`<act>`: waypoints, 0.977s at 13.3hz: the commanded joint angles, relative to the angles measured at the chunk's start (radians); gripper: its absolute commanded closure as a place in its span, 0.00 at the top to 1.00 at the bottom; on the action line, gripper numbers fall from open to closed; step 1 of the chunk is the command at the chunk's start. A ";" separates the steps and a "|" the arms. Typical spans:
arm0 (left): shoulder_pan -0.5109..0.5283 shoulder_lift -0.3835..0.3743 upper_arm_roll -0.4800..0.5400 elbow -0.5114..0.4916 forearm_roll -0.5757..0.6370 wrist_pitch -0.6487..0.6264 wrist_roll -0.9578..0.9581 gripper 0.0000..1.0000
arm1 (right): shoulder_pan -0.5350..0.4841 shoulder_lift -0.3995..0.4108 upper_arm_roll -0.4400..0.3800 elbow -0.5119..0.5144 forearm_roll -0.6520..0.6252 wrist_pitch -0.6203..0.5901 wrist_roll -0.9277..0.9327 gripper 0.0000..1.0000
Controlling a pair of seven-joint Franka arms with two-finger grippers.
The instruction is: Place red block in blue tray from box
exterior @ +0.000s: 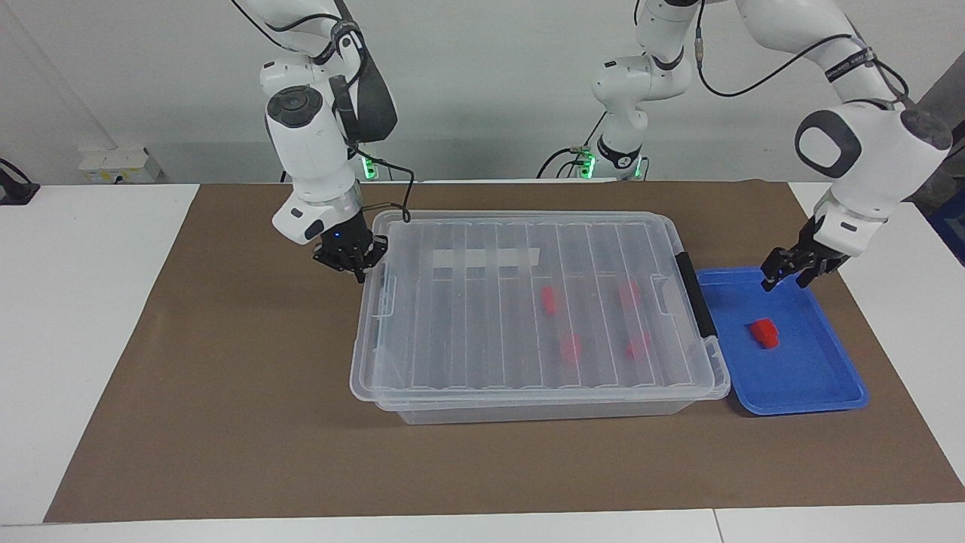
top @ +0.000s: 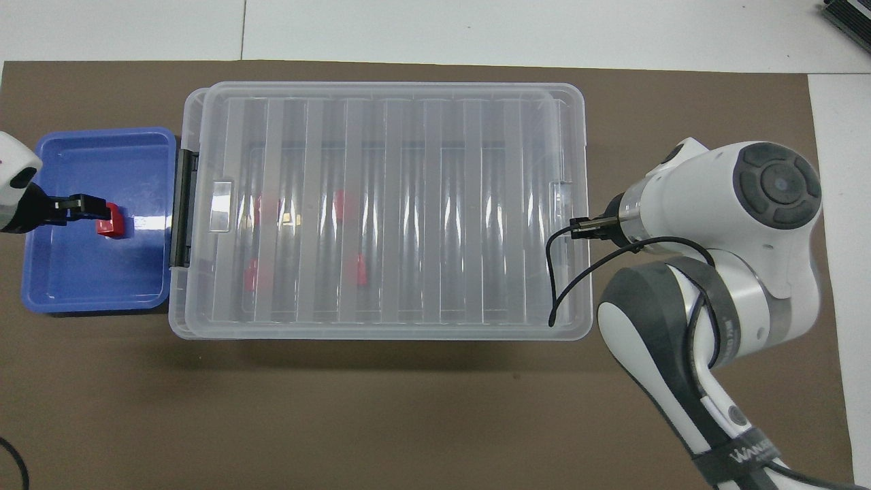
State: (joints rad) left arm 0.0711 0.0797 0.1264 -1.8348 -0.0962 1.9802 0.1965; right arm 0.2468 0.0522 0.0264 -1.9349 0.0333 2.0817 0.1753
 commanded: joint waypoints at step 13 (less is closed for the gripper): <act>-0.063 -0.179 -0.027 0.017 0.009 -0.149 -0.065 1.00 | 0.014 -0.019 0.001 -0.013 0.027 0.008 0.012 0.00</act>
State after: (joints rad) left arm 0.0394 -0.0767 0.0935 -1.7886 -0.0960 1.8268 0.1477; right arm 0.2565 0.0521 0.0265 -1.9357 0.0371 2.0825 0.1753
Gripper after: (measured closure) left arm 0.000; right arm 0.991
